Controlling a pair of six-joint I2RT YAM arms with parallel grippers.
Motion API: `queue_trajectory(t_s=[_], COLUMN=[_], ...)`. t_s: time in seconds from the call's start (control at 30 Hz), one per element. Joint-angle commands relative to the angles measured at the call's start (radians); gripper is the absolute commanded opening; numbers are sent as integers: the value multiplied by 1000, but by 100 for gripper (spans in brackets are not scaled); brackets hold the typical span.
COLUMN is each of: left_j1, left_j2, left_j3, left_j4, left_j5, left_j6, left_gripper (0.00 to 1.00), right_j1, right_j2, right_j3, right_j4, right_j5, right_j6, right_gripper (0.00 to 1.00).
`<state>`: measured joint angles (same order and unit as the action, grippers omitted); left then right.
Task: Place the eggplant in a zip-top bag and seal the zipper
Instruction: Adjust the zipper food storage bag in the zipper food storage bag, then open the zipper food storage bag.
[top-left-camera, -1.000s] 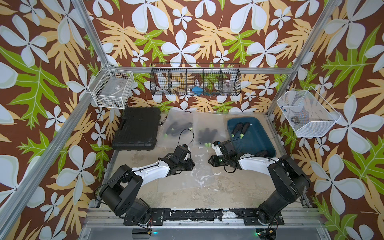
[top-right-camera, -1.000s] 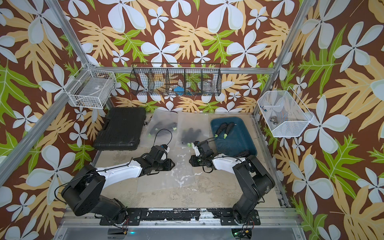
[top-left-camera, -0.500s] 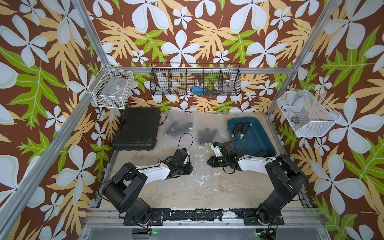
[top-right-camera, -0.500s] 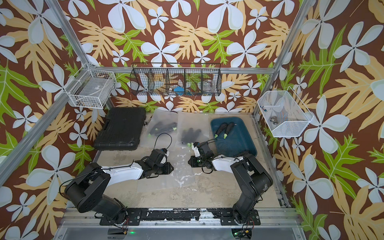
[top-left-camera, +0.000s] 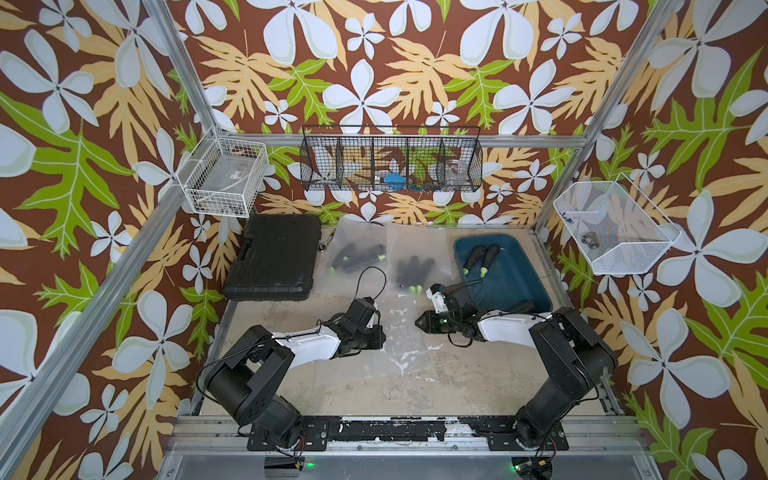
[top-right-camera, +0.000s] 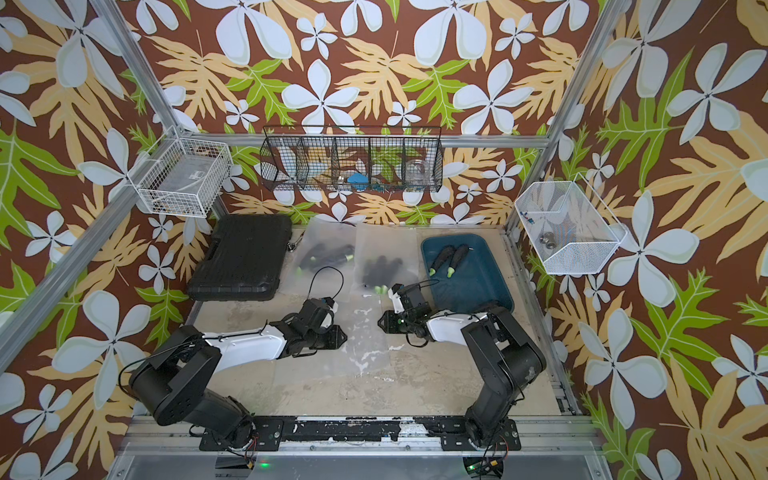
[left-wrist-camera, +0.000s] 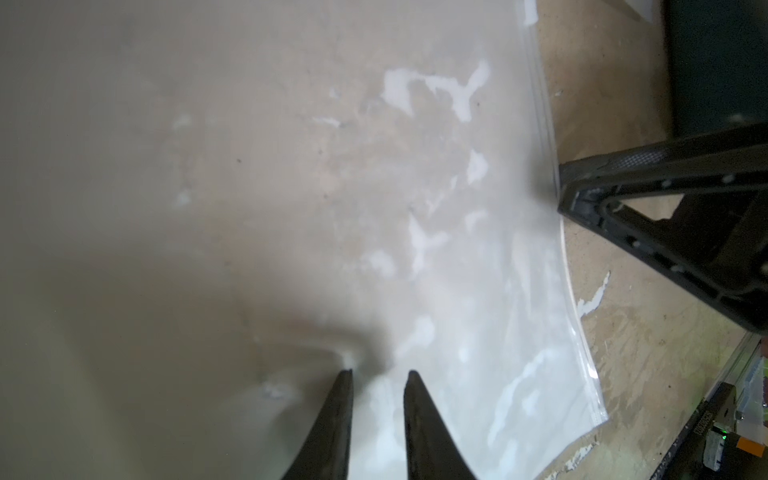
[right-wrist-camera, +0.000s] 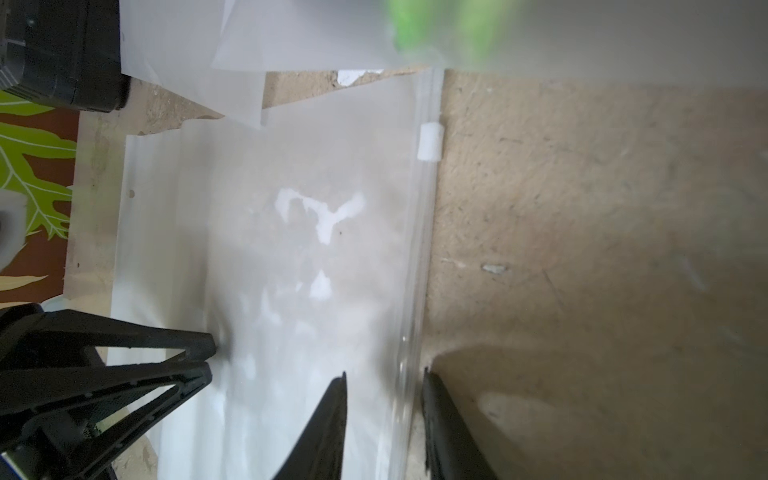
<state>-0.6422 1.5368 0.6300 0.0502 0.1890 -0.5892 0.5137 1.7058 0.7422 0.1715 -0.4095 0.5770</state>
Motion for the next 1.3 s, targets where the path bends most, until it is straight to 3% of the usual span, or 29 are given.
queue_trajectory(t_s=[0.0,0.47,0.67,0.8,0.97,1.17,1.27], left_j1=[0,0,-1,0,0,0,0], left_j2=[-3,2,4,5,0,18,29], left_j3=[-2,-3,-1,2,24,37,39], left_j4=[13,17,19,20,37,46,61], left_j5=[3,7,11,15,43,63,80], left_j6=[4,6,4,4,-13,-23,-33], left_gripper=[25,25,24,24,25,26,27], right_j1=[0,2,2,3,36,63,82], right_j2=[16,-21,-44,-64,-26,-10,-38], right_j3=[-3,-30,-51,-80,-84,-122,-142], right_j4=[27,82,105,145,188,251,246], right_j5=[-39,-95,-133,-158,-221,-224,-185], right_j6=[23,54,76,83,71,106,91], right_gripper=[30,12,9,10,25,30,10])
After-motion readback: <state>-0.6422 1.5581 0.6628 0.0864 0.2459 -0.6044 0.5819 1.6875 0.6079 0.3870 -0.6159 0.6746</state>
